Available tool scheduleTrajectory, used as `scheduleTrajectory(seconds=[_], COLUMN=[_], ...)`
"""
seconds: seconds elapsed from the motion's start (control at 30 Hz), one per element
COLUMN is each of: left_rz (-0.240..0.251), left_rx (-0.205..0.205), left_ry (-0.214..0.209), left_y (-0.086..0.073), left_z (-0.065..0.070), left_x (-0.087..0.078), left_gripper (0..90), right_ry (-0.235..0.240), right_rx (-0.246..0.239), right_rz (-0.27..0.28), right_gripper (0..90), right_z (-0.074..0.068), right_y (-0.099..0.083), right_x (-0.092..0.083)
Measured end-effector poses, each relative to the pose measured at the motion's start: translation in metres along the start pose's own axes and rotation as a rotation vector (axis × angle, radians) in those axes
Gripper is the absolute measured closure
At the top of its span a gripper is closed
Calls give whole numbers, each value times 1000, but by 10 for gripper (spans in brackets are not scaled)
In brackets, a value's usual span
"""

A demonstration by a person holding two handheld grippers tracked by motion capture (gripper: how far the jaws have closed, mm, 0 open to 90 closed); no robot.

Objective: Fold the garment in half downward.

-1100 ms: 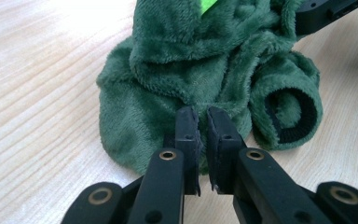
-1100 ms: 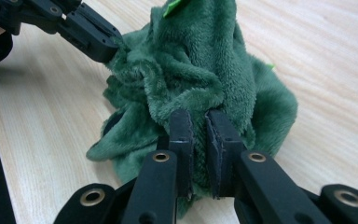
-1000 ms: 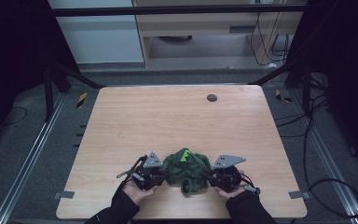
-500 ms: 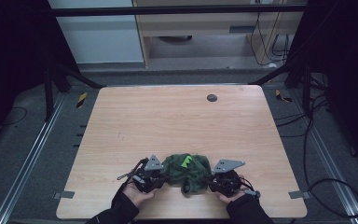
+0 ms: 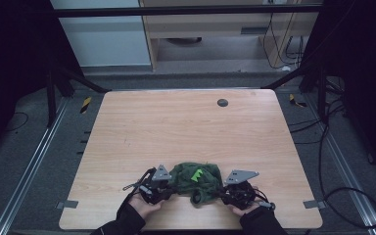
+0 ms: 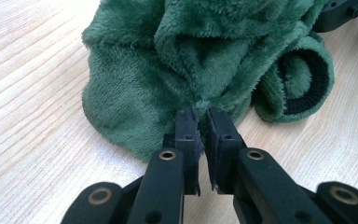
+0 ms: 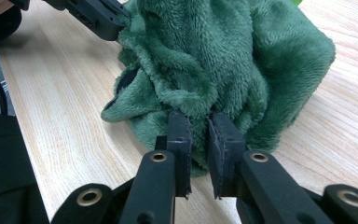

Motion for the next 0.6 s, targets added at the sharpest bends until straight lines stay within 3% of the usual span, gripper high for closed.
scheduleTrajectory(seconds=[0.3,0.6], left_rz=[13,14], left_rx=[-3,0], left_ry=[-2,-1], left_y=[1,1], left_z=[1,1], left_x=[0,0], left_gripper=[834,834], right_ry=[6,-44], right_rx=[18,39], right_rz=[26,145], right_gripper=[675,650], right_z=[-2,4], right_y=[7,28], right_x=[-5,-28])
Point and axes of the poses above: each handheld gripper's, and its own axes: x roughly forward along the jaws, y roughly out of its top, z roughly to its right, the point moved 7 cm from there along x, roughly forward along the jaws, and after that the axes turned 3 degrees about -z, right-handed, at the moved point
